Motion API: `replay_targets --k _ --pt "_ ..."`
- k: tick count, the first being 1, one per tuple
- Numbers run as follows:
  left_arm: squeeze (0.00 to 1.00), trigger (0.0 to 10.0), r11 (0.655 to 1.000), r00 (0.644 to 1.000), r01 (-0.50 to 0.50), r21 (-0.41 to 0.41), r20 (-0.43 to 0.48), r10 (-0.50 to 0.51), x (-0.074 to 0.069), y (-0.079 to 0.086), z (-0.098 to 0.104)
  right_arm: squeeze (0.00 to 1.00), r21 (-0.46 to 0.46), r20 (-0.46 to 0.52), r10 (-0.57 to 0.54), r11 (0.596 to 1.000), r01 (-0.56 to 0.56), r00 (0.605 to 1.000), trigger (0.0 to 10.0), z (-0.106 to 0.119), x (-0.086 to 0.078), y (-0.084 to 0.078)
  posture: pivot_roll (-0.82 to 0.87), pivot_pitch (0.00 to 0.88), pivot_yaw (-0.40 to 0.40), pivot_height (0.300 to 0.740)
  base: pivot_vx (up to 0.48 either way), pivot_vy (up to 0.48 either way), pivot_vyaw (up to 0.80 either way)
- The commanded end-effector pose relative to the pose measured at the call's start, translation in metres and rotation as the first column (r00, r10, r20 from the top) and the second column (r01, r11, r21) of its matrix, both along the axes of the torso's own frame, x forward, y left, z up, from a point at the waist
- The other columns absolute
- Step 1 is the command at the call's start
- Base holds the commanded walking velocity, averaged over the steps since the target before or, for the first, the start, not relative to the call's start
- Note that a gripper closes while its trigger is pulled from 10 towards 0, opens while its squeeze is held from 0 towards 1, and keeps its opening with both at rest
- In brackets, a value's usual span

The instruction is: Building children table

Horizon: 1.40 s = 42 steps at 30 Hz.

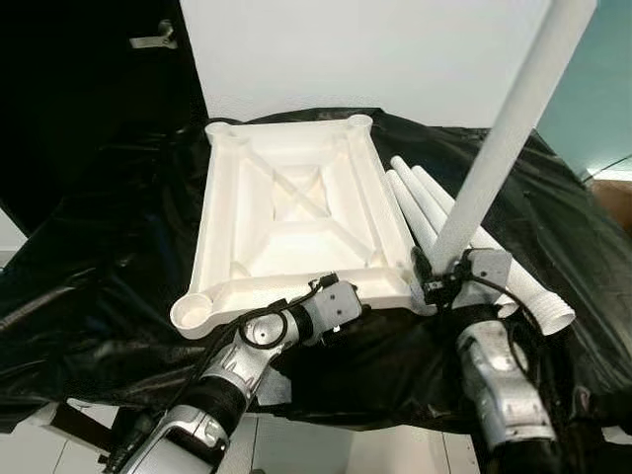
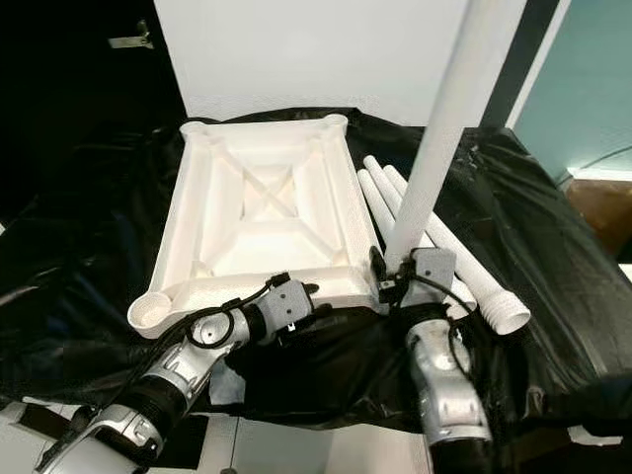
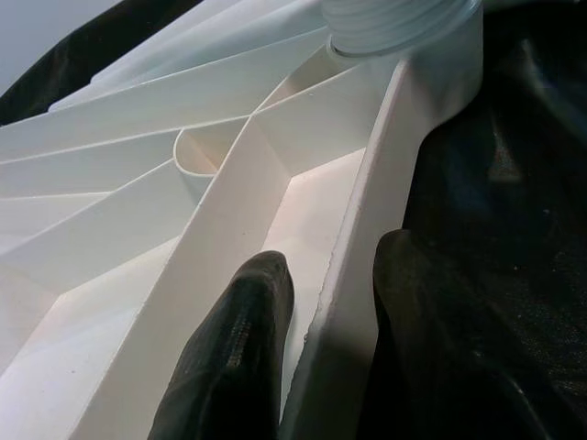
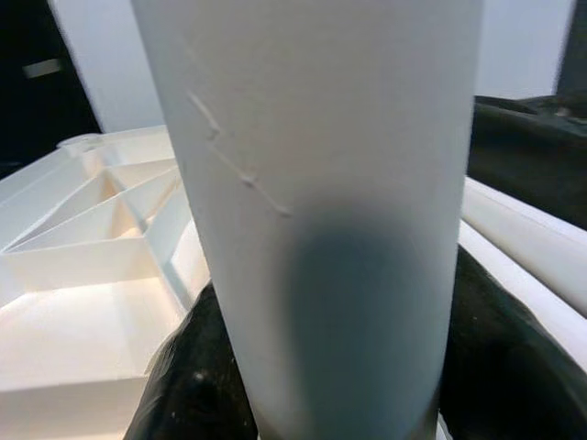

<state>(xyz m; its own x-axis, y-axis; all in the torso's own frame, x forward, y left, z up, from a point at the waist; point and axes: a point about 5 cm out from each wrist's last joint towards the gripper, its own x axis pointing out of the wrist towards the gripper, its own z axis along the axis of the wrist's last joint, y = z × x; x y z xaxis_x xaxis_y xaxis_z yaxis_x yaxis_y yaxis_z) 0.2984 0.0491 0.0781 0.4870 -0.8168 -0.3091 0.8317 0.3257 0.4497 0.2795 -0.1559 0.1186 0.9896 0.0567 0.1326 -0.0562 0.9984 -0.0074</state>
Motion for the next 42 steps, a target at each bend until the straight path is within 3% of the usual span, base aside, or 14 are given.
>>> replay_targets --k 1,8,9,10,11,14,15,16,17,24,25,30,33,42 --pt "0.0 10.0 0.996 0.993 0.003 0.087 -0.121 0.007 -0.012 0.009 -0.029 0.0 0.011 -0.079 -0.07 0.997 0.071 0.994 0.0 -0.017 -0.005 -0.008 -0.05 0.024 -0.011 0.74 0.0 0.0 0.0" --pt "0.0 10.0 0.996 0.993 0.009 0.094 -0.122 0.003 -0.012 0.01 -0.029 0.0 0.019 -0.076 -0.081 0.996 0.083 0.994 0.0 -0.017 -0.004 -0.003 -0.05 0.026 0.003 0.74 0.0 0.0 0.0" --pt "0.0 10.0 0.995 0.993 0.011 0.095 -0.121 0.001 -0.012 0.011 -0.029 0.0 0.016 -0.079 -0.095 0.995 0.097 0.992 2.0 -0.018 -0.004 -0.002 -0.05 0.025 0.005 0.74 0.0 0.0 0.0" --pt "0.0 10.0 0.995 0.993 0.011 0.095 -0.121 0.001 -0.012 0.011 -0.029 0.0 0.016 -0.079 -0.095 0.995 0.097 0.992 2.0 -0.018 -0.004 -0.002 -0.05 0.025 0.005 0.74 0.0 0.0 0.0" --pt "0.0 10.0 0.995 0.993 0.011 0.095 -0.116 0.0 -0.01 0.011 -0.027 0.0 0.001 -0.075 -0.097 0.995 0.097 0.992 10.0 -0.018 -0.004 0.002 -0.05 0.026 0.009 0.74 0.0 0.0 0.0" --pt "0.0 10.0 0.995 0.994 0.011 0.095 -0.113 0.0 -0.009 0.012 -0.026 0.0 -0.036 -0.064 -0.072 0.997 0.07 0.995 10.0 -0.015 -0.004 0.004 -0.05 0.028 0.009 0.74 0.0 0.0 0.0" --pt "0.0 10.0 0.996 0.994 0.012 0.094 -0.113 -0.001 -0.01 0.012 -0.026 0.07 -0.05 -0.056 -0.063 0.997 0.06 0.996 10.0 -0.013 -0.005 0.002 -0.06 0.032 0.008 0.74 0.0 0.0 0.0" --pt "0.0 10.0 0.996 0.994 0.013 0.093 -0.113 -0.002 -0.01 0.011 -0.026 0.07 -0.059 -0.05 -0.06 0.997 0.057 0.997 10.0 -0.012 -0.005 0.001 -0.06 0.032 0.008 0.74 0.0 0.0 0.0" --pt "0.0 10.0 0.996 0.993 0.015 0.092 -0.115 -0.004 -0.011 0.011 -0.026 1.0 -0.061 -0.042 -0.059 0.997 0.056 0.997 10.0 -0.01 -0.005 -0.002 -0.06 0.035 0.008 0.74 0.0 0.0 0.0" --pt "0.0 10.0 0.996 0.993 0.022 0.09 -0.119 -0.011 -0.013 0.01 -0.027 0.96 -0.094 -0.028 -0.032 0.995 0.029 0.999 10.0 -0.004 -0.002 -0.011 -0.06 0.037 0.01 0.74 0.0 0.0 0.0" --pt "0.0 10.0 0.996 0.993 0.022 0.09 -0.118 -0.011 -0.013 0.009 -0.027 0.0 -0.11 -0.034 0.02 0.994 -0.024 0.999 10.0 -0.004 -0.002 -0.009 -0.06 0.035 0.009 0.74 0.0 0.0 0.0" --pt "0.0 10.0 0.996 0.993 0.02 0.089 -0.117 -0.009 -0.012 0.01 -0.026 0.0 -0.154 -0.047 0.127 0.979 -0.133 0.991 10.0 -0.005 -0.003 -0.004 -0.06 0.033 0.008 0.74 0.0 0.0 0.0" --pt "0.0 10.0 0.996 0.993 0.015 0.092 -0.115 -0.005 -0.01 0.01 -0.025 0.0 -0.212 -0.076 0.32 0.92 -0.329 0.944 10.0 -0.003 -0.008 -0.003 -0.07 0.026 0.006 0.74 0.0 0.0 0.0" --pt "0.0 10.0 0.996 0.994 0.014 0.087 -0.113 -0.004 -0.009 0.007 -0.025 0.0 -0.274 -0.106 0.348 0.89 -0.364 0.931 10.0 0.013 0.01 -0.037 -0.07 0.024 0.003 0.74 0.0 0.0 0.0"
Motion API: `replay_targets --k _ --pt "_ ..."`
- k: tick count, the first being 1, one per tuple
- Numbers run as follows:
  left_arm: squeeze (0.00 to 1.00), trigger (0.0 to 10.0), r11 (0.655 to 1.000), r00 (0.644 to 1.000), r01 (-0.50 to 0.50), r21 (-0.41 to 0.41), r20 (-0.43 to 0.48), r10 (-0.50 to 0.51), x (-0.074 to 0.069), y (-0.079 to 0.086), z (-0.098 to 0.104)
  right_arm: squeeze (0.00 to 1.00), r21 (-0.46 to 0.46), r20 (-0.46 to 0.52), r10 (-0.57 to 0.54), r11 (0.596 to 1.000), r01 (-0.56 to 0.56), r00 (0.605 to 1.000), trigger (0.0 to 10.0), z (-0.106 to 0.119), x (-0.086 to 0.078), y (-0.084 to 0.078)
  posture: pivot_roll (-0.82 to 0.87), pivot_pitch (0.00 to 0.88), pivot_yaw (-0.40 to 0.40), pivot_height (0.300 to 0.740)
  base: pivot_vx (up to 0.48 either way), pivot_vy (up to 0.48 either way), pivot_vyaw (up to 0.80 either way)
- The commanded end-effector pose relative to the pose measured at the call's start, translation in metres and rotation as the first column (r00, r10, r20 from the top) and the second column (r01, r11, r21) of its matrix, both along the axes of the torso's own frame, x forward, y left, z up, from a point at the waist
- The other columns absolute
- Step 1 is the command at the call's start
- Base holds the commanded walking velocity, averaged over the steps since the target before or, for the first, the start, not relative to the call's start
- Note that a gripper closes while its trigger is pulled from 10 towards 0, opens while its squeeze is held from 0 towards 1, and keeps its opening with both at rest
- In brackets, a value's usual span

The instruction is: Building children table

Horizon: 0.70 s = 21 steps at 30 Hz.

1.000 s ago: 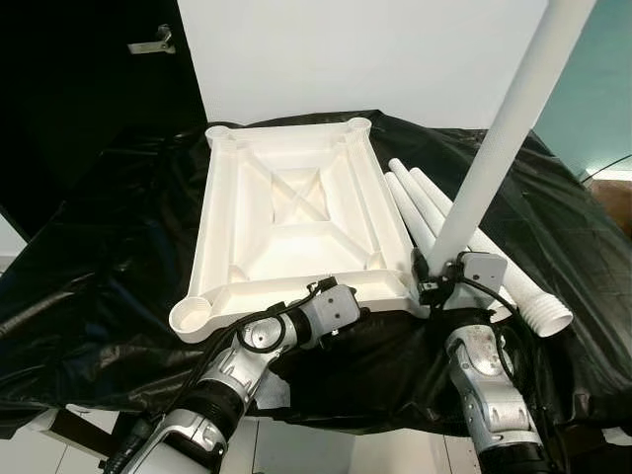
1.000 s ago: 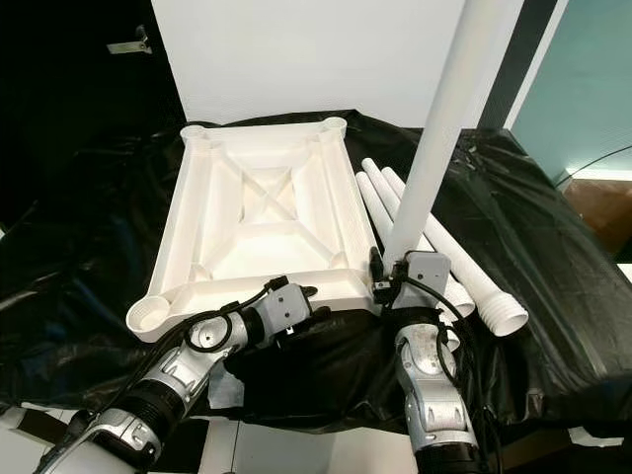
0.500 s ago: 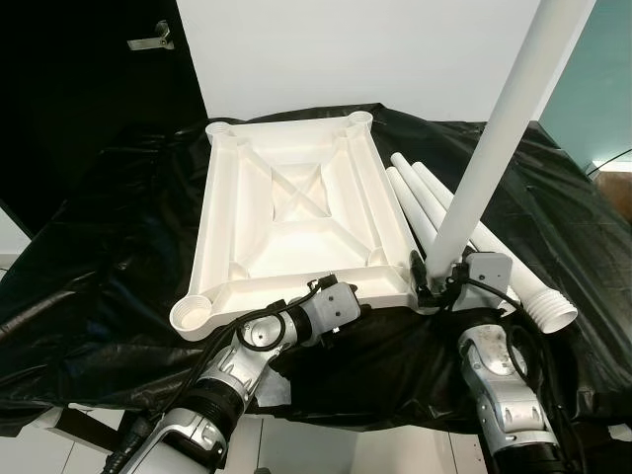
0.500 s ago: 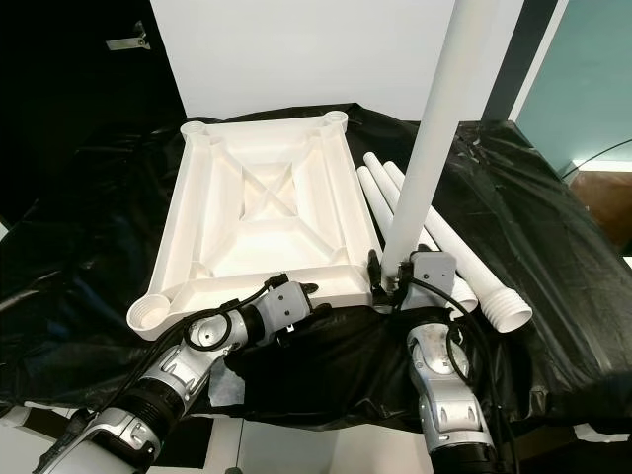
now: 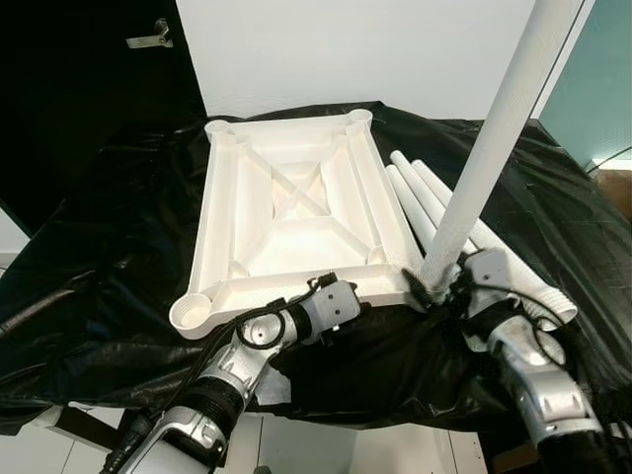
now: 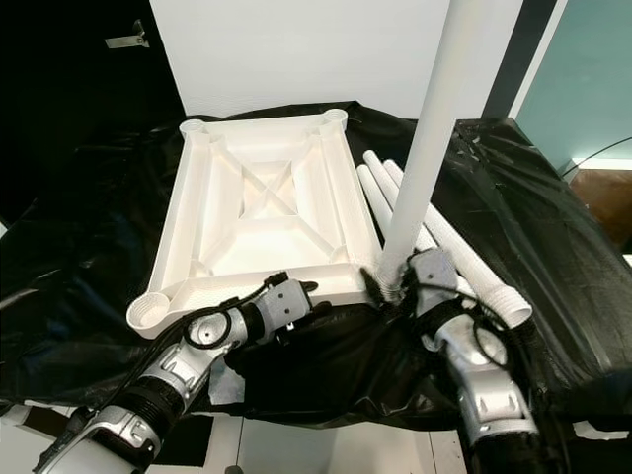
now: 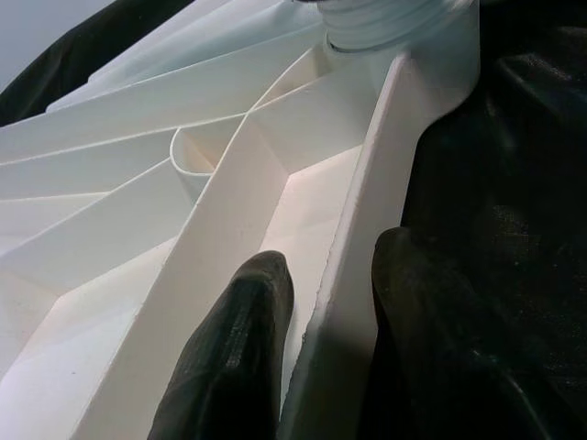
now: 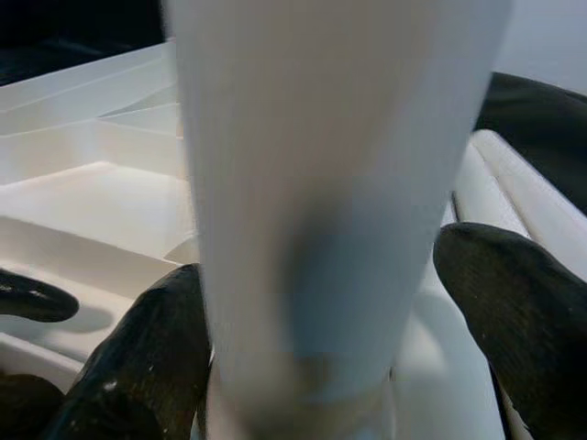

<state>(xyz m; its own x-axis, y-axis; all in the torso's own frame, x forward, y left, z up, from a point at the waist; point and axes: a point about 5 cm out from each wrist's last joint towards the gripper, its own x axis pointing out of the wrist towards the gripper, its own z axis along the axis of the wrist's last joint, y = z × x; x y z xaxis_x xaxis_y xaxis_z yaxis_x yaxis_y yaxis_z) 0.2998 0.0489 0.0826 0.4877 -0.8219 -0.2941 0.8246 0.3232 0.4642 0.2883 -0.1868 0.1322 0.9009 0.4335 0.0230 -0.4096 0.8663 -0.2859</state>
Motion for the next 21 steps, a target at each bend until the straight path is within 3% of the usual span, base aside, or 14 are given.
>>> replay_targets --k 1,6,11,12,13,14,15,21 --pt "0.0 10.0 0.995 0.991 0.009 0.095 -0.131 0.004 -0.011 0.008 -0.029 0.0 -0.007 -0.049 0.044 0.999 -0.045 0.998 10.0 -0.003 0.001 -0.006 -0.07 0.022 0.002 0.74 0.0 0.0 0.0" --pt "0.0 10.0 0.996 0.991 0.005 0.094 -0.131 0.007 -0.011 0.007 -0.029 0.0 -0.035 -0.138 0.179 0.982 -0.185 0.974 10.0 -0.009 -0.004 -0.005 -0.07 0.021 -0.003 0.74 0.0 0.0 0.0" --pt "0.0 10.0 0.996 0.991 0.0 0.095 -0.134 0.013 -0.011 0.008 -0.031 0.0 -0.042 -0.155 0.23 0.97 -0.239 0.961 10.0 -0.007 -0.003 -0.009 -0.07 0.02 -0.006 0.74 0.0 0.0 0.0" --pt "0.0 10.0 0.996 0.991 -0.001 0.095 -0.135 0.014 -0.011 0.008 -0.031 0.0 -0.043 -0.155 0.24 0.967 -0.249 0.958 7.1 -0.006 -0.002 -0.01 -0.07 0.02 -0.007 0.74 0.0 0.0 0.0" --pt "0.0 10.0 0.996 0.991 -0.001 0.095 -0.135 0.014 -0.011 0.008 -0.031 0.0 -0.043 -0.155 0.24 0.967 -0.249 0.958 7.1 -0.006 -0.002 -0.01 -0.07 0.02 -0.007 0.74 0.0 0.0 0.0" --pt "0.0 10.0 0.995 0.991 -0.001 0.095 -0.135 0.014 -0.011 0.008 -0.031 0.0 -0.042 -0.149 0.249 0.965 -0.257 0.957 1.5 -0.003 0.0 -0.011 -0.07 0.019 -0.007 0.74 0.0 0.0 0.0" --pt "0.0 10.0 0.995 0.991 -0.002 0.095 -0.136 0.015 -0.011 0.008 -0.032 0.0 -0.043 -0.145 0.254 0.964 -0.262 0.956 0.0 -0.001 0.001 -0.012 -0.07 0.019 -0.007 0.74 0.0 0.0 0.0" --pt "0.0 10.0 0.995 0.991 -0.002 0.097 -0.135 0.015 -0.011 0.009 -0.032 0.0 -0.064 -0.149 0.278 0.955 -0.289 0.949 0.0 0.003 0.004 -0.018 -0.07 0.019 -0.003 0.74 0.0 0.0 0.0"
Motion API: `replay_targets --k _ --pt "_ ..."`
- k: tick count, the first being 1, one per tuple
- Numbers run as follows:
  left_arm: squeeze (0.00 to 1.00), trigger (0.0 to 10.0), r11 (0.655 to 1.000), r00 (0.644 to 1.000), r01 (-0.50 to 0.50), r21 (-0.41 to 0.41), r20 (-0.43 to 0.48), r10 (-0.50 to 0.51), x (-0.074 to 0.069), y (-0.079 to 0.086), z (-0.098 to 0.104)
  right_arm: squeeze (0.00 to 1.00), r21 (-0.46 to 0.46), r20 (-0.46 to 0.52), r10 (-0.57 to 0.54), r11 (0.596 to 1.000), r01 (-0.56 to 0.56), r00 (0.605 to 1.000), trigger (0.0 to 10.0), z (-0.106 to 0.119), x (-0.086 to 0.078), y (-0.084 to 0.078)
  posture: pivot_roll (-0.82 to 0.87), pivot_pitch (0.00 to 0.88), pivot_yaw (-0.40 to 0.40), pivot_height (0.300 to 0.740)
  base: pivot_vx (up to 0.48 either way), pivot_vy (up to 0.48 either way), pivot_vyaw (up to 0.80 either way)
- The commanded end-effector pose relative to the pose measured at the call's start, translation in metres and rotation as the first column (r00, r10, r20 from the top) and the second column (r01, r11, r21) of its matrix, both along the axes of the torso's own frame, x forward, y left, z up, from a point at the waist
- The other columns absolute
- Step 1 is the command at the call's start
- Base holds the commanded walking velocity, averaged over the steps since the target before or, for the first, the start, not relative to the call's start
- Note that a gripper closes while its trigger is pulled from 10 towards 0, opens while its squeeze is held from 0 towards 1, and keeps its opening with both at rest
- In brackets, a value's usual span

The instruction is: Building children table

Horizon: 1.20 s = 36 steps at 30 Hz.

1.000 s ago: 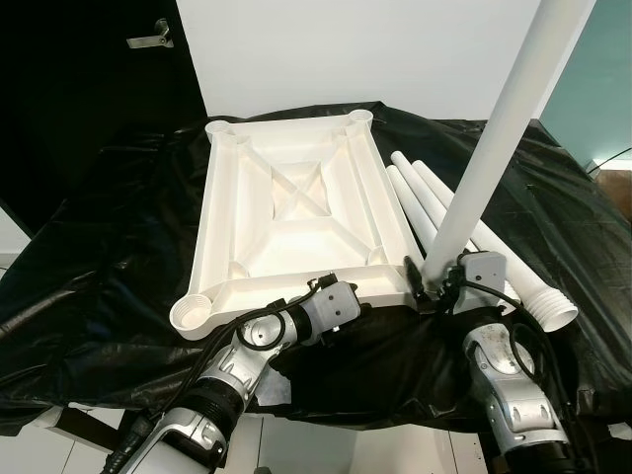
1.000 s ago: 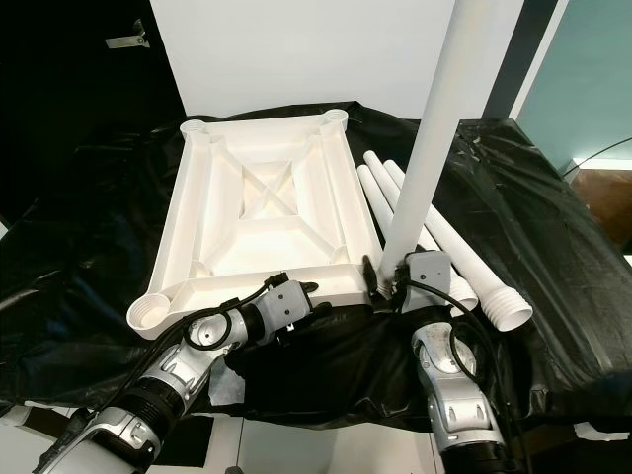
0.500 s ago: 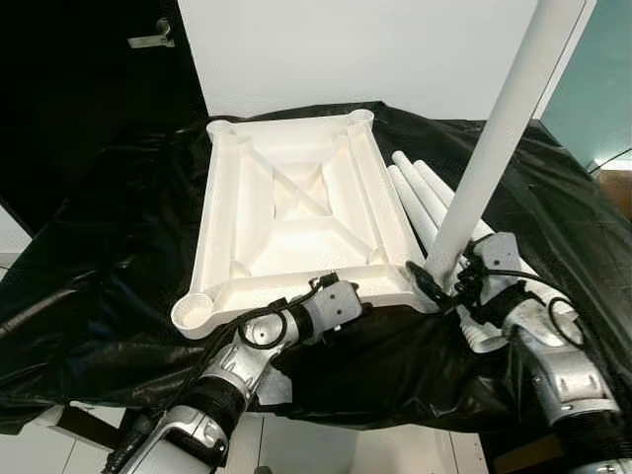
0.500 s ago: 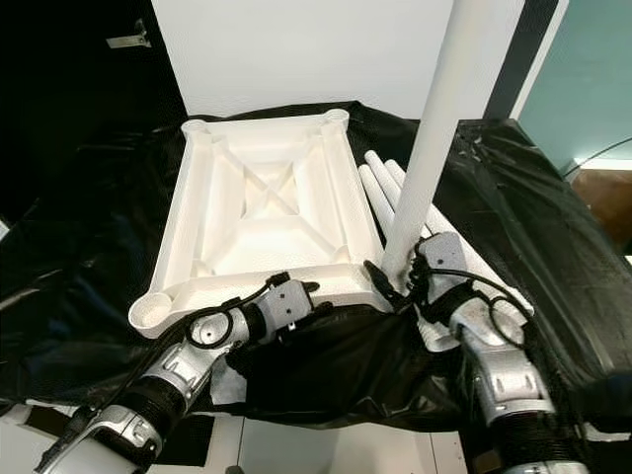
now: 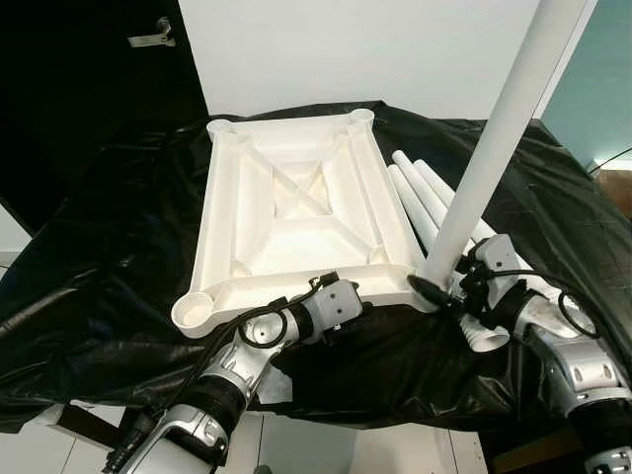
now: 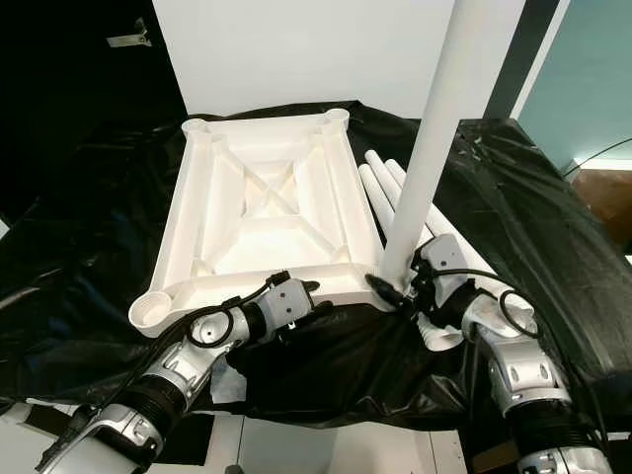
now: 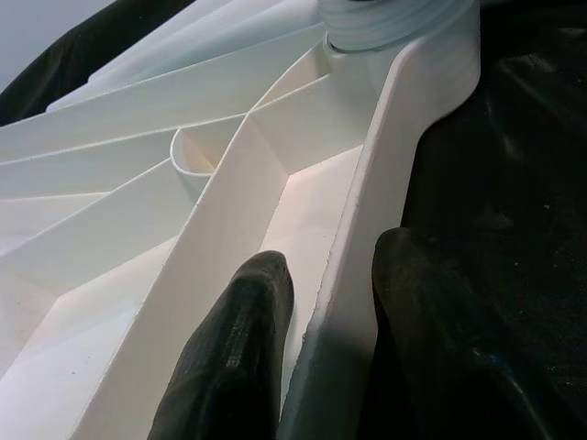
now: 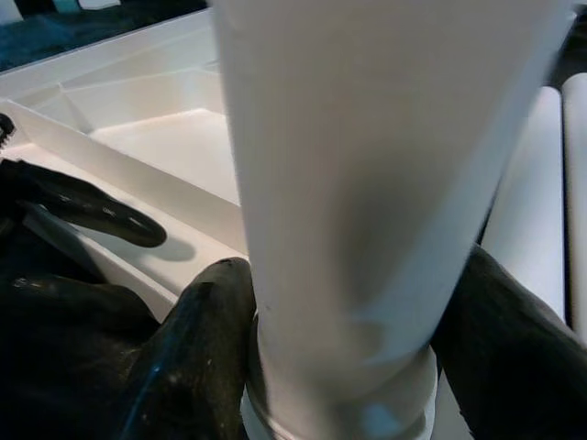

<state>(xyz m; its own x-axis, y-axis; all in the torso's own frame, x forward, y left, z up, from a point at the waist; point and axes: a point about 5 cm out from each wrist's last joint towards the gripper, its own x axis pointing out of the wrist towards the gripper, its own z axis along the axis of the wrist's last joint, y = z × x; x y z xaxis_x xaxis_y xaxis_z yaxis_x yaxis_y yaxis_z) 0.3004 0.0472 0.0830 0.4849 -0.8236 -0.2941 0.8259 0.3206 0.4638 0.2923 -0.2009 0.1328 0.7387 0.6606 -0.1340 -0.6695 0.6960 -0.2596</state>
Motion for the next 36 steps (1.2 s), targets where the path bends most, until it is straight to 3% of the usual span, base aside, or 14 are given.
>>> replay_targets --k 1,8,13,19,22,24,26,30,36 --pt "0.0 10.0 0.995 0.991 -0.005 0.099 -0.135 0.018 -0.012 0.011 -0.032 0.0 -0.021 -0.001 0.017 1.0 -0.017 1.0 0.0 0.003 0.0 -0.005 -0.07 0.022 -0.002 0.74 0.0 0.0 0.0" --pt "0.0 10.0 0.995 0.99 0.0 0.099 -0.139 0.014 -0.013 0.01 -0.034 0.0 -0.037 -0.086 0.049 0.998 -0.053 0.995 0.0 -0.007 -0.003 -0.007 -0.07 0.025 -0.002 0.74 0.0 0.0 0.0" --pt "0.0 10.0 0.995 0.99 0.005 0.097 -0.142 0.009 -0.015 0.01 -0.035 0.0 0.01 -0.139 0.065 0.998 -0.064 0.988 0.0 -0.023 -0.013 0.005 -0.07 0.031 -0.001 0.74 0.0 0.0 0.0" --pt "0.0 10.0 0.995 0.989 -0.001 0.097 -0.146 0.015 -0.017 0.012 -0.036 0.0 0.135 -0.154 -0.07 0.987 0.091 0.986 0.0 -0.041 -0.02 0.027 -0.06 0.027 -0.007 0.74 0.0 0.0 0.0" --pt "0.0 10.0 0.996 0.99 -0.006 0.093 -0.14 0.019 -0.014 0.012 -0.033 0.0 0.232 -0.139 -0.204 0.945 0.232 0.969 0.0 -0.049 -0.027 0.051 -0.06 0.029 -0.004 0.74 0.0 0.0 0.0" --pt "0.0 10.0 0.996 0.99 -0.007 0.092 -0.139 0.019 -0.013 0.012 -0.033 0.0 0.276 -0.109 -0.312 0.903 0.33 0.944 0.0 -0.047 -0.029 0.057 -0.06 0.03 -0.006 0.74 0.0 0.0 0.0" --pt "0.0 10.0 0.996 0.99 -0.006 0.092 -0.139 0.018 -0.014 0.012 -0.033 0.0 0.288 -0.093 -0.356 0.884 0.367 0.93 0.0 -0.046 -0.029 0.057 -0.06 0.031 -0.005 0.74 0.0 0.0 0.0" --pt "0.0 10.0 0.996 0.99 -0.006 0.093 -0.14 0.019 -0.014 0.011 -0.033 0.0 0.35 -0.046 -0.547 0.775 0.526 0.836 0.0 -0.042 -0.03 0.051 -0.06 0.034 -0.003 0.74 0.0 0.0 0.0" --pt "0.0 10.0 0.996 0.99 0.003 0.093 -0.141 0.01 -0.014 0.009 -0.033 0.0 0.39 -0.055 -0.588 0.731 0.559 0.807 0.0 -0.038 -0.029 0.054 -0.07 0.036 -0.003 0.74 0.0 0.0 0.0"
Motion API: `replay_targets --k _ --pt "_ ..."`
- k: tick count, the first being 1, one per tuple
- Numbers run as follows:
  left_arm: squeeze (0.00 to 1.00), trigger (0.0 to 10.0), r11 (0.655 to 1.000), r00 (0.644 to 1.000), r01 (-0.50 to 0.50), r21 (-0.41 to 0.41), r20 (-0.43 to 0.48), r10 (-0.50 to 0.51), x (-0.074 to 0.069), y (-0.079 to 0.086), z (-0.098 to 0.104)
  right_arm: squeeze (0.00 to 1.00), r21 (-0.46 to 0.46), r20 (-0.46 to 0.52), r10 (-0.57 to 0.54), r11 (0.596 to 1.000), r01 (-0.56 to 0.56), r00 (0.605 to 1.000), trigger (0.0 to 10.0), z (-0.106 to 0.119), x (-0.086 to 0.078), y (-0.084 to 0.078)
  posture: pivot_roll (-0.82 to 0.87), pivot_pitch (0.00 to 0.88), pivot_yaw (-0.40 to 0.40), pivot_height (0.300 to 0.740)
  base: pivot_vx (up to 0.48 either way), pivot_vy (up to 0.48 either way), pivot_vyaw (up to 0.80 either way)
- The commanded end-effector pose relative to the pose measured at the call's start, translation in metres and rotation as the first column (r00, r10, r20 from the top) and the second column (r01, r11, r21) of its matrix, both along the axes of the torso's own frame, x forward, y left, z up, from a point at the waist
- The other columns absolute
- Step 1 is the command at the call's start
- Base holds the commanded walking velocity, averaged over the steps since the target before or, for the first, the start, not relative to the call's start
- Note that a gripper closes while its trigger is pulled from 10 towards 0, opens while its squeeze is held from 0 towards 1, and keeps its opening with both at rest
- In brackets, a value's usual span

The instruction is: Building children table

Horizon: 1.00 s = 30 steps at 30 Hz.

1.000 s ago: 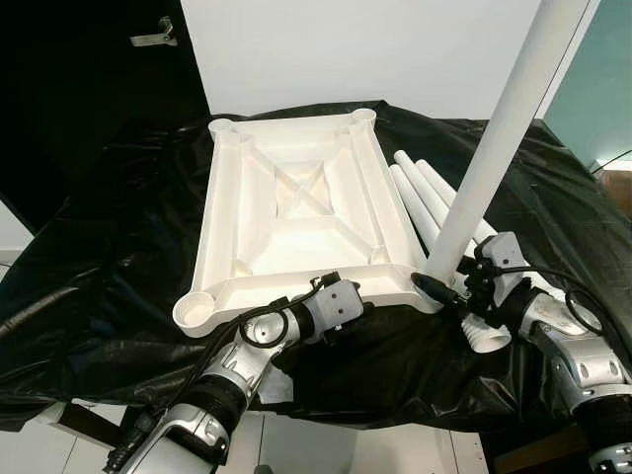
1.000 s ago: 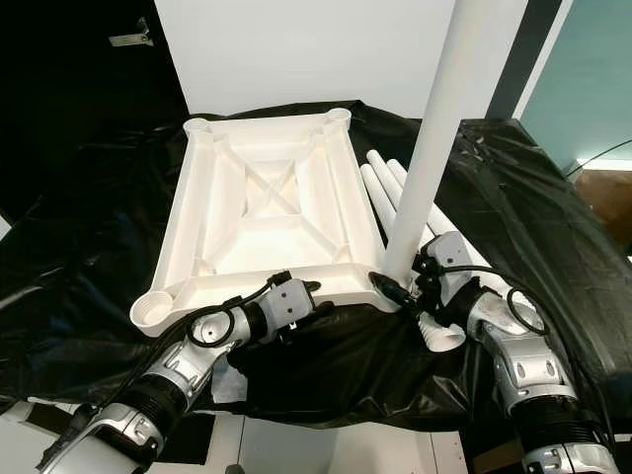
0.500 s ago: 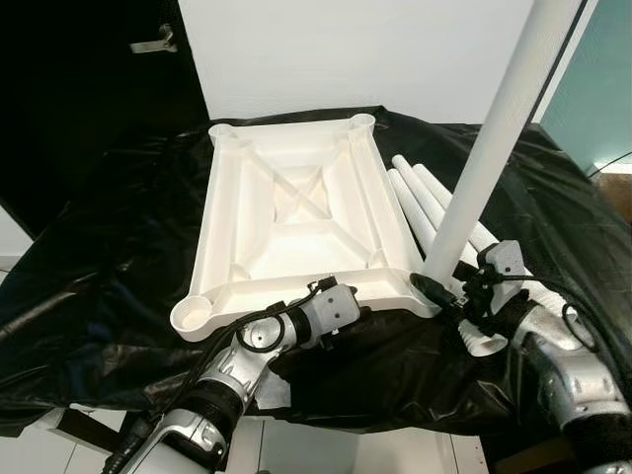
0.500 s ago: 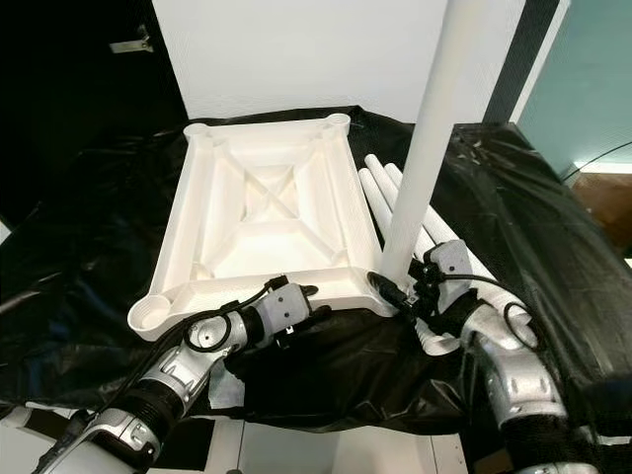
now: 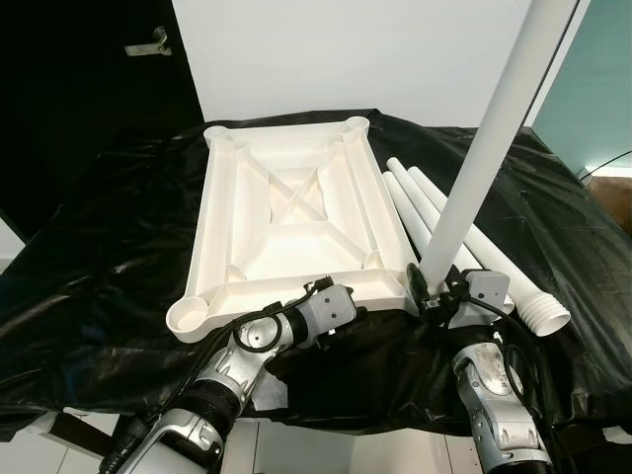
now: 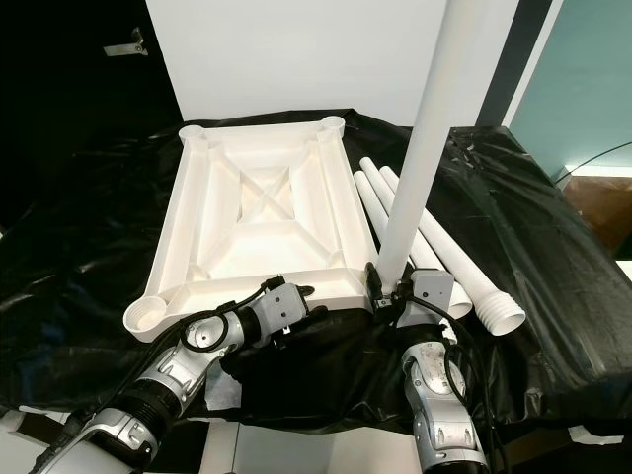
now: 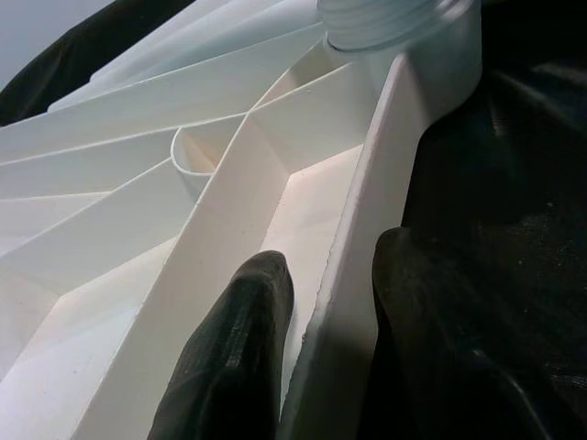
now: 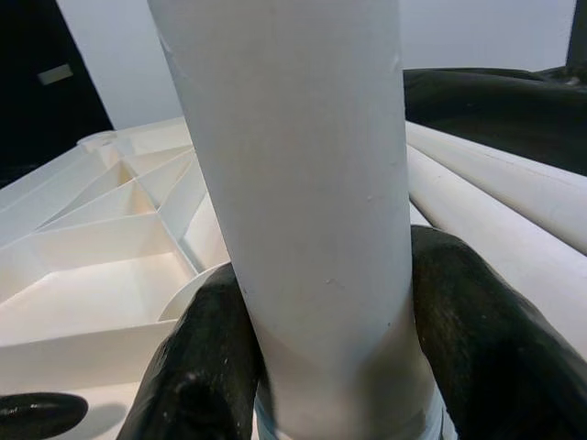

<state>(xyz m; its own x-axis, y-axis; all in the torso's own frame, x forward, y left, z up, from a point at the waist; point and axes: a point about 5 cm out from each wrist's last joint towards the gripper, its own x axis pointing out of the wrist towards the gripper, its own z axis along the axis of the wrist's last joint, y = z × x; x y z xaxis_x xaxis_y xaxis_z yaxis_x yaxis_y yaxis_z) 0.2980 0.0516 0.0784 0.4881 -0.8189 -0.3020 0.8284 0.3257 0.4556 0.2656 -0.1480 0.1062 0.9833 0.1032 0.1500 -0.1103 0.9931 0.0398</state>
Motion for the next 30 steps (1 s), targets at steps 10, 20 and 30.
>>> replay_targets --k 10,20,30 --pt "0.0 10.0 0.997 0.991 0.005 0.081 -0.134 0.006 -0.014 0.004 -0.03 1.0 -0.136 -0.028 0.234 0.962 -0.236 0.972 10.0 -0.001 -0.004 0.011 -0.07 0.035 -0.019 0.74 0.0 0.0 0.0" --pt "0.0 10.0 0.997 0.991 0.005 0.077 -0.132 0.005 -0.011 0.001 -0.028 0.0 -0.292 -0.018 0.413 0.869 -0.4 0.91 10.0 0.029 0.008 -0.013 -0.08 0.026 -0.018 0.74 0.0 0.0 0.0" --pt "0.0 10.0 0.996 0.992 0.003 0.084 -0.129 0.008 -0.01 0.004 -0.028 0.0 -0.322 -0.073 0.466 0.826 -0.463 0.882 10.0 0.036 0.02 -0.028 -0.07 0.017 -0.013 0.74 0.0 0.0 0.0"
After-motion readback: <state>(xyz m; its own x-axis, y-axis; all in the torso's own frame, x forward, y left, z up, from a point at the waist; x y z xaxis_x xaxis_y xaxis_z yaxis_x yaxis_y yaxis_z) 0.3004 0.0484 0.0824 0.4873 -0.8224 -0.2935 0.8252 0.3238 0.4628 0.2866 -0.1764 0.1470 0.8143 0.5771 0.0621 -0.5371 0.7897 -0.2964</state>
